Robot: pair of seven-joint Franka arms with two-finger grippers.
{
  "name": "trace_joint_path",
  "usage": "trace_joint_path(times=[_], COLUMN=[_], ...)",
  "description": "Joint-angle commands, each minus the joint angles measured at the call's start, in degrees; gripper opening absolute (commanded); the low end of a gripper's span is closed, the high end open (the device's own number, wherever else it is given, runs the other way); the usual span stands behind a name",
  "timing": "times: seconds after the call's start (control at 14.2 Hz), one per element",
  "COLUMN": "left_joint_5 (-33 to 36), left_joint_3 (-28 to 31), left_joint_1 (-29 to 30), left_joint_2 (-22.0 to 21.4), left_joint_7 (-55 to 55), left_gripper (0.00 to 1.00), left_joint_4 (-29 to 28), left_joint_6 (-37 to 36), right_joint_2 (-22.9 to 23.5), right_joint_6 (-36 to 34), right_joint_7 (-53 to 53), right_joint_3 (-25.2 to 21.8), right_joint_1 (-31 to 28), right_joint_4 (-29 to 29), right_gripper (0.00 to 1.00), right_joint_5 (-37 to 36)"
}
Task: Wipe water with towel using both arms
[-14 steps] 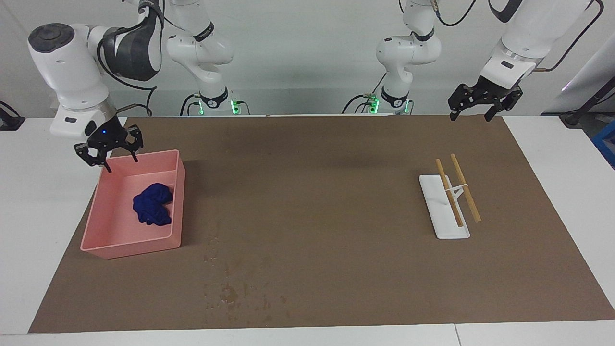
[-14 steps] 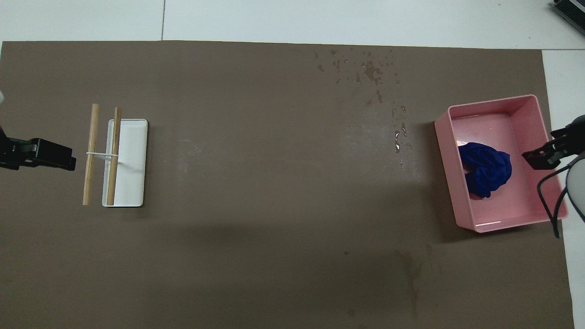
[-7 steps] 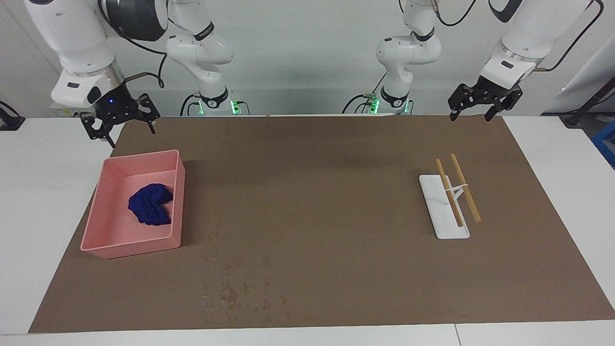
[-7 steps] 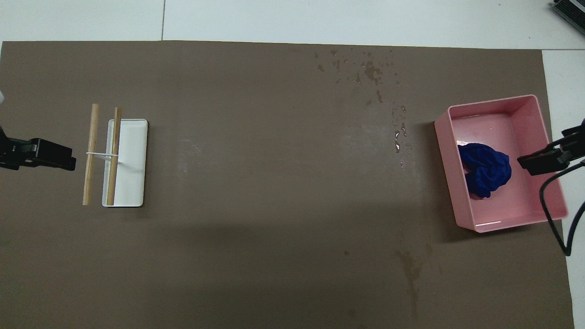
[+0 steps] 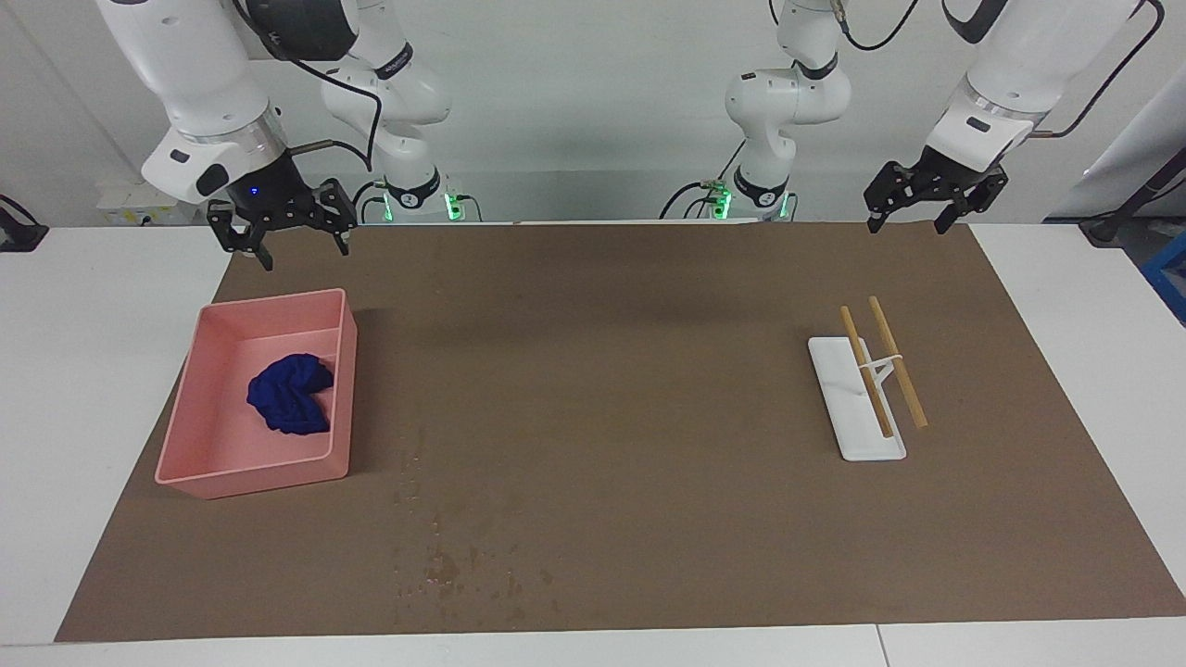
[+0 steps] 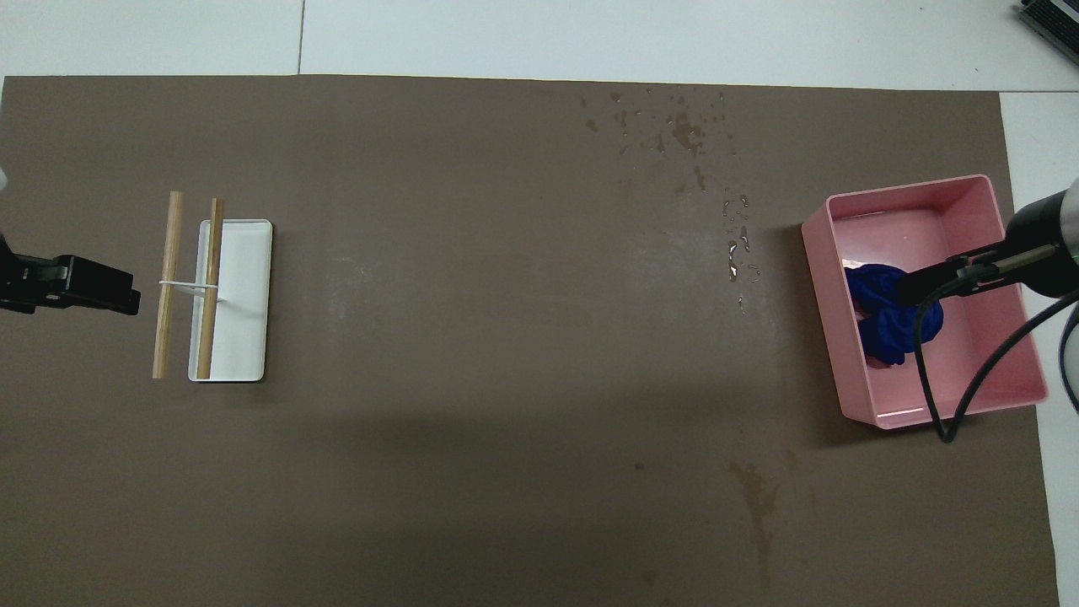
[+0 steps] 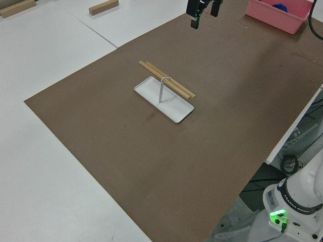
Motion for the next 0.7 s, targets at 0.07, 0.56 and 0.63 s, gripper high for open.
trace_joint_path(times=[0.07,0.56,0.63], left_joint_5=[0.2,0.2,0.2], left_joint_3=[-0.2,-0.2,-0.2], left_joint_1=[0.4,0.4,0.4], left_joint_2=[-1.5,-1.5,-1.5], left_joint_7=[-0.1,-0.1,-0.1], left_gripper=[1.00,1.00,1.00], left_joint_4=[-1.6,-1.6,-1.6], left_joint_6=[0.0,0.0,0.0], right_joint_2=[-0.7,1.5,1.5], right_joint_6=[-0.4,0.2,0.3], right_joint_7=[0.7,1.4,1.4], right_joint_3=[0.1,-0.4,-0.6], right_joint_1=[-0.8,1.8,2.2], right_joint_4=[-1.2,1.3,1.0], right_gripper=[1.00,1.00,1.00], right_joint_5=[2.6,0.2,0.2])
